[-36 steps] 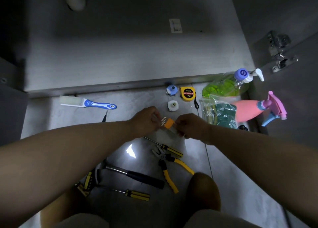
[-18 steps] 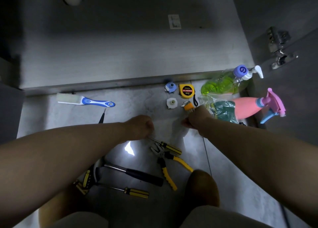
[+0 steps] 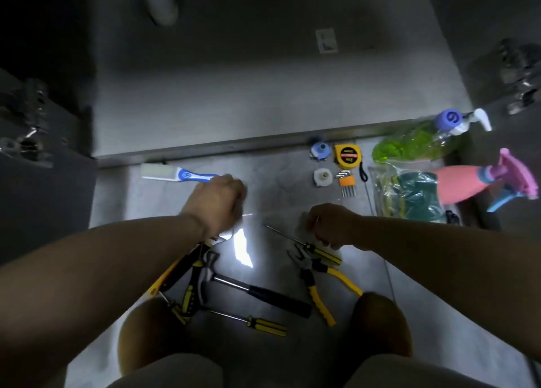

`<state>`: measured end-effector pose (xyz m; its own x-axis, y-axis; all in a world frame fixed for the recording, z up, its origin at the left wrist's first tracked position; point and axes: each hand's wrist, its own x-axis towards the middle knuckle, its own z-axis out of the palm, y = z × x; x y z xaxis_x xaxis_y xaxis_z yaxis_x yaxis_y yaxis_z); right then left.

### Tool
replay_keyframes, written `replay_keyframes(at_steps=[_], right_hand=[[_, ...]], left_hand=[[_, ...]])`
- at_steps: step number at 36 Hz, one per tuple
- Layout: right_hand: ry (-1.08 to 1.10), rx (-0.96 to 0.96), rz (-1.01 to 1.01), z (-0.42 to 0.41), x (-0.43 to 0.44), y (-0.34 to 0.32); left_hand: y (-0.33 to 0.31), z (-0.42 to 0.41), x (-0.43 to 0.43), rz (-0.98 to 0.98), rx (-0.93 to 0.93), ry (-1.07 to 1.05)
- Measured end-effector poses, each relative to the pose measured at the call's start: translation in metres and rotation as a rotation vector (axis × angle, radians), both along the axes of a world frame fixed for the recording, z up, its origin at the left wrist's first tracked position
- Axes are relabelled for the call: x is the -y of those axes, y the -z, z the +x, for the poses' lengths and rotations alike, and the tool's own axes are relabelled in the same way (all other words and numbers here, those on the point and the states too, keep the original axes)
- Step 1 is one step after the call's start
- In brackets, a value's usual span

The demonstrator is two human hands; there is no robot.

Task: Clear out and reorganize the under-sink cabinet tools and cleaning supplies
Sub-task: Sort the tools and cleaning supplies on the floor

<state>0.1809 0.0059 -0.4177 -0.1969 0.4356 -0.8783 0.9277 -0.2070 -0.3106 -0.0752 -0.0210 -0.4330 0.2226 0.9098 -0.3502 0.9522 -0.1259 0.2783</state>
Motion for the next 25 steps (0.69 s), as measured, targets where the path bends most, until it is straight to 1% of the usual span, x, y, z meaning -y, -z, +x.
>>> replay_keyframes(at_steps=[2,5,6,9,13,15,17,20,22,25], right_hand=[[-0.076,-0.029,0.04,-0.011,0.001,0.004],[-0.111,-0.086,0.088,-0.026,0.002,0.009],[-0.112,-0.1,0.105,-0.031,0.002,0.01],[-0.129,-0.126,0.129,-0.039,0.001,0.012],[-0.149,-0.145,0.121,-0.044,0.0,0.016],[-0.134,-0.146,0.111,-0.044,0.001,0.017],[-0.113,-0.147,0.102,-0.043,0.001,0.016],[-0.09,-0.176,0.14,-0.042,-0.001,0.011],[-0.117,-0.204,0.273,-0.042,-0.002,0.005],[-0.162,-0.259,0.547,-0.039,-0.003,-0.004]], left_hand=[[0.001,-0.02,-0.003,0.058,-0.082,-0.064],[0.002,-0.049,-0.006,0.049,-0.136,-0.172],[0.004,-0.057,-0.007,0.032,-0.173,-0.166],[0.01,-0.073,-0.007,-0.017,-0.389,-0.05],[0.013,-0.08,-0.002,0.037,-0.478,-0.037],[0.011,-0.08,-0.003,0.014,-0.527,-0.006],[0.01,-0.079,-0.004,-0.018,-0.516,0.008],[0.009,-0.071,-0.003,0.002,-0.391,0.009],[0.005,-0.062,-0.002,0.061,-0.261,0.03],[-0.001,-0.042,-0.004,0.111,-0.178,0.163]])
